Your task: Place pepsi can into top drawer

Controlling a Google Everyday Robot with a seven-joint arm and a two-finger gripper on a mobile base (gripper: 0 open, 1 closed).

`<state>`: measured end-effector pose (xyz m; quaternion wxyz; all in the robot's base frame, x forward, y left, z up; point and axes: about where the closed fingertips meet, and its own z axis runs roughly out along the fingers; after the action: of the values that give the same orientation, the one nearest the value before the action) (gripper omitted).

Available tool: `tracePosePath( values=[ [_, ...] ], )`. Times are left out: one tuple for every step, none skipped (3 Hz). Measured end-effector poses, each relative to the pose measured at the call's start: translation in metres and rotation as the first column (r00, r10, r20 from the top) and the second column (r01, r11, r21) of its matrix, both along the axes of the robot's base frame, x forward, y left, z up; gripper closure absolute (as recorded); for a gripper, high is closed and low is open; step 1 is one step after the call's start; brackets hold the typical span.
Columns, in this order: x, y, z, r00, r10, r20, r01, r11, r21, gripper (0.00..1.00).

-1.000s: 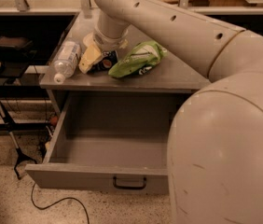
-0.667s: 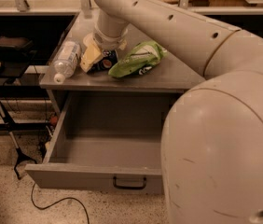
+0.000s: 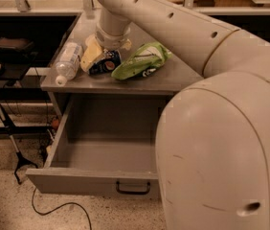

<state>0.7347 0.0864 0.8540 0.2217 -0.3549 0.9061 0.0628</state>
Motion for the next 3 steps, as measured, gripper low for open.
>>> tracePosePath(
  values=[
    [-0.0005, 0.0005, 0.0000, 0.9998, -0.015, -0.014, 0.015, 1.000, 0.009, 0.00],
    [-0.0027, 0.0031, -0.0005, 0.9992, -0.027, -0.031, 0.027, 0.999, 0.019, 0.00],
    [-0.0043, 0.0069, 0.0011, 0.9983, -0.037, -0.046, 0.038, 0.999, 0.028, 0.00]
  ],
)
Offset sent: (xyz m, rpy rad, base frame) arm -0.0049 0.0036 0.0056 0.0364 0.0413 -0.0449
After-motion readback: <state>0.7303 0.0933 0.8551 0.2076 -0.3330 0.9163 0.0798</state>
